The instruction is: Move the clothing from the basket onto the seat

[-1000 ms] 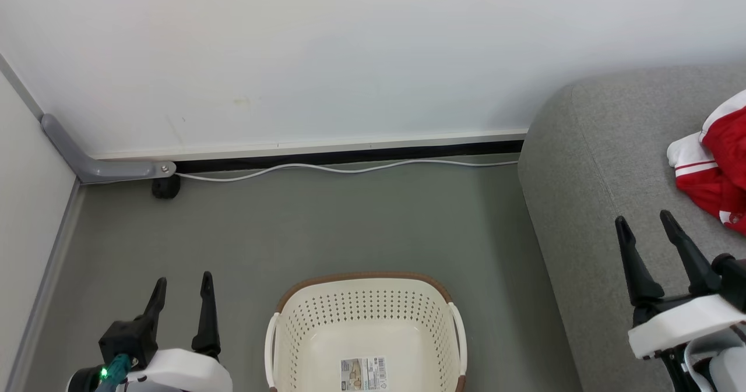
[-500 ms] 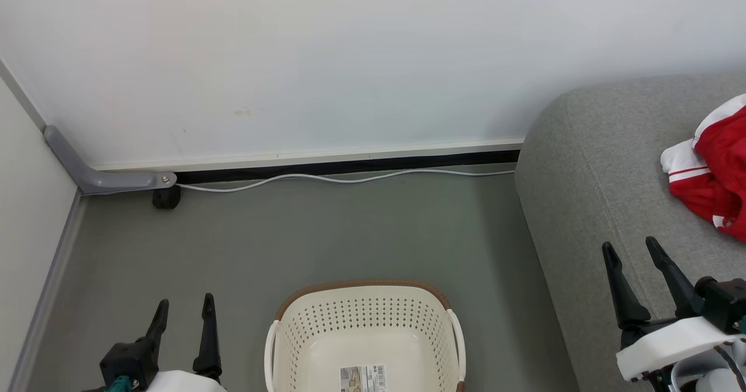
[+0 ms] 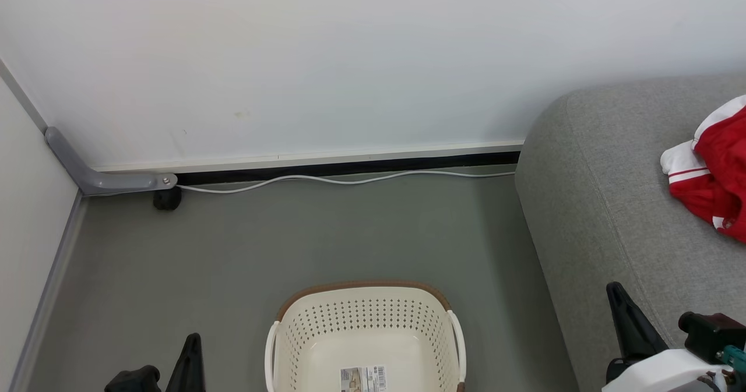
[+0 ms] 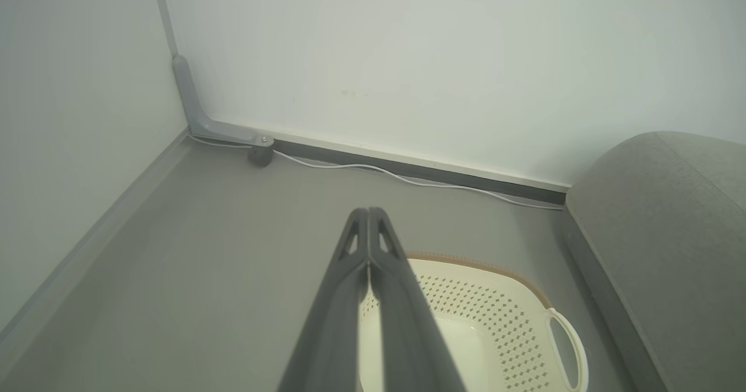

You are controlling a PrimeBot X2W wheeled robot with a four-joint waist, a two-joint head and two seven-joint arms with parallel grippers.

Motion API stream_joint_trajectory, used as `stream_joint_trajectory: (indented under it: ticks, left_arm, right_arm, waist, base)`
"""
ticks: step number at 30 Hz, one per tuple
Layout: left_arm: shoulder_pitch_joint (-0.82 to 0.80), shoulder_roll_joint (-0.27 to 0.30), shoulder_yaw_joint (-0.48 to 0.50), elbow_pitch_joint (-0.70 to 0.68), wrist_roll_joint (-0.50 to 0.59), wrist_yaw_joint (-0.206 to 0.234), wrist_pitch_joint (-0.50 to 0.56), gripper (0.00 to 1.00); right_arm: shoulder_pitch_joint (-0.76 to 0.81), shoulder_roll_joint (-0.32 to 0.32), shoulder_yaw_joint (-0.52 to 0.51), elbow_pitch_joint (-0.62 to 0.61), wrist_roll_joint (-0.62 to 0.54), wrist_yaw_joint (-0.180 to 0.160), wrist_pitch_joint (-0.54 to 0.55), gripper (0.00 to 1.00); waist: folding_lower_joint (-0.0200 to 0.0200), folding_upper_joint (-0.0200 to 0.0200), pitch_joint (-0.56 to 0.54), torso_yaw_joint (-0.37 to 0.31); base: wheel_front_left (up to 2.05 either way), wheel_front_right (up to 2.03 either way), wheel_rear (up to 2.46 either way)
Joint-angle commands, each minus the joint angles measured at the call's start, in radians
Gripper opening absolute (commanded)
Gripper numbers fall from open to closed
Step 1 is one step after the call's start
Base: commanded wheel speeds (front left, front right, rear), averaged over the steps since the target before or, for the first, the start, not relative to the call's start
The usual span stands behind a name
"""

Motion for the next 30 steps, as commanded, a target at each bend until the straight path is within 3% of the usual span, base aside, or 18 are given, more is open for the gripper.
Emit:
stream_joint_trajectory:
  ticks: [1, 30]
  left_arm:
    - [-0.031, 0.013, 0.010, -0.031, -0.037, -0.010, 0.005, 0.00]
    - [-0.060, 0.015, 0.031, -0.069, -0.347, -0.041, 0.084, 0.00]
  right_arm:
    - [-0.032, -0.010, -0.016, -0.029, 0.036, 0.000, 0.012, 0.00]
    - [-0.040, 0.029, -0.079, -0.051, 0.307, 0.001, 0.093, 0.00]
  waist:
    - [0.0002, -0.0001, 0.001, 0.001]
    - [-0.0006, -0.0001, 0.004, 0.009]
  base:
    - [0.00, 0.00, 0.00]
    - [0.00, 0.00, 0.00]
